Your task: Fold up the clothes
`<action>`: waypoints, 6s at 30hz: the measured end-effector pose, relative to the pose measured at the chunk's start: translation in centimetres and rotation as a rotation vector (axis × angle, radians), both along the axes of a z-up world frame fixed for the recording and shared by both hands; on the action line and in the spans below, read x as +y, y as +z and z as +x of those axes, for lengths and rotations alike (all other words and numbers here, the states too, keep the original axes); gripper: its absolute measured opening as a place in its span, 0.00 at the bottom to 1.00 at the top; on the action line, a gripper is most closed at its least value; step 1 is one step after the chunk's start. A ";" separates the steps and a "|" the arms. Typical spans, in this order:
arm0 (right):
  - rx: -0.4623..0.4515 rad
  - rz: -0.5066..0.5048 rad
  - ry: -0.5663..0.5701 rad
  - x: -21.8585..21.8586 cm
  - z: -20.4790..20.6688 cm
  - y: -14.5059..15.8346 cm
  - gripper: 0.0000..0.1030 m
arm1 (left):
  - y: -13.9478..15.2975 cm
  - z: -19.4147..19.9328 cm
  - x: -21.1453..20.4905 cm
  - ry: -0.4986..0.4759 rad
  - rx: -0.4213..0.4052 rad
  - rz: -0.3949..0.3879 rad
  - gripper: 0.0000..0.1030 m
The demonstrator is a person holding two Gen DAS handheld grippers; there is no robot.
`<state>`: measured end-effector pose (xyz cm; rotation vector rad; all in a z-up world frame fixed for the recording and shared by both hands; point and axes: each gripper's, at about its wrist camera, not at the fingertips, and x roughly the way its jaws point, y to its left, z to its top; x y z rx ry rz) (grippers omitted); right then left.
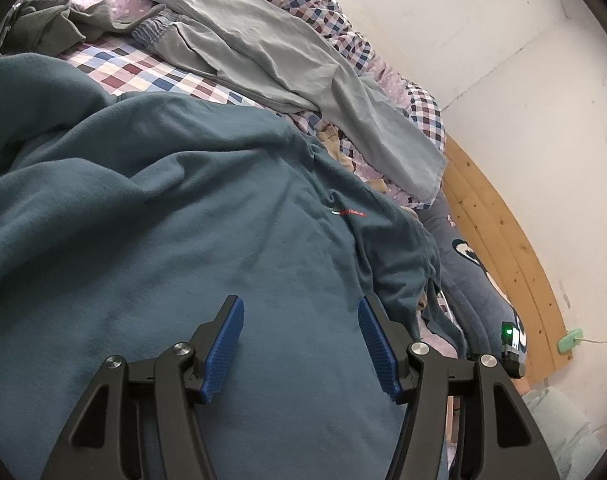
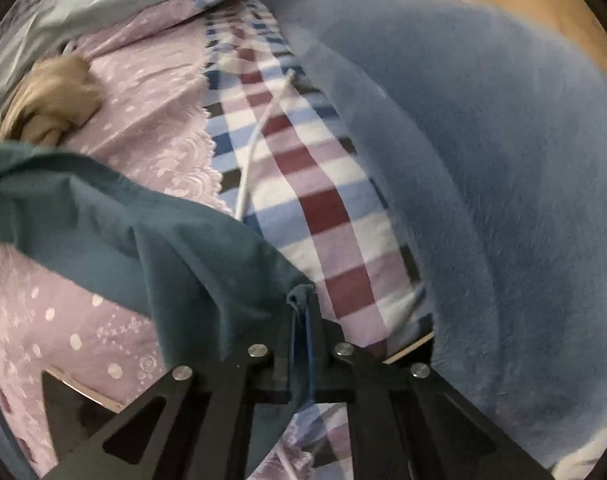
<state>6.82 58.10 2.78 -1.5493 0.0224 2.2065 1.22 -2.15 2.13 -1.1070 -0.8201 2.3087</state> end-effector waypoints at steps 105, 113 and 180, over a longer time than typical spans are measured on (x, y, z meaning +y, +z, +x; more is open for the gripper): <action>0.373 0.211 0.047 -16.1 4.2 10.7 0.69 | 2.6 1.2 -2.5 0.027 0.030 0.088 0.64; 0.413 -0.124 0.379 -34.1 1.9 10.3 0.69 | 4.0 1.6 -4.8 0.070 0.056 0.117 0.65; 0.651 -0.726 0.377 -38.0 -7.7 5.0 0.74 | 1.1 2.6 4.3 -0.392 0.164 -0.246 0.18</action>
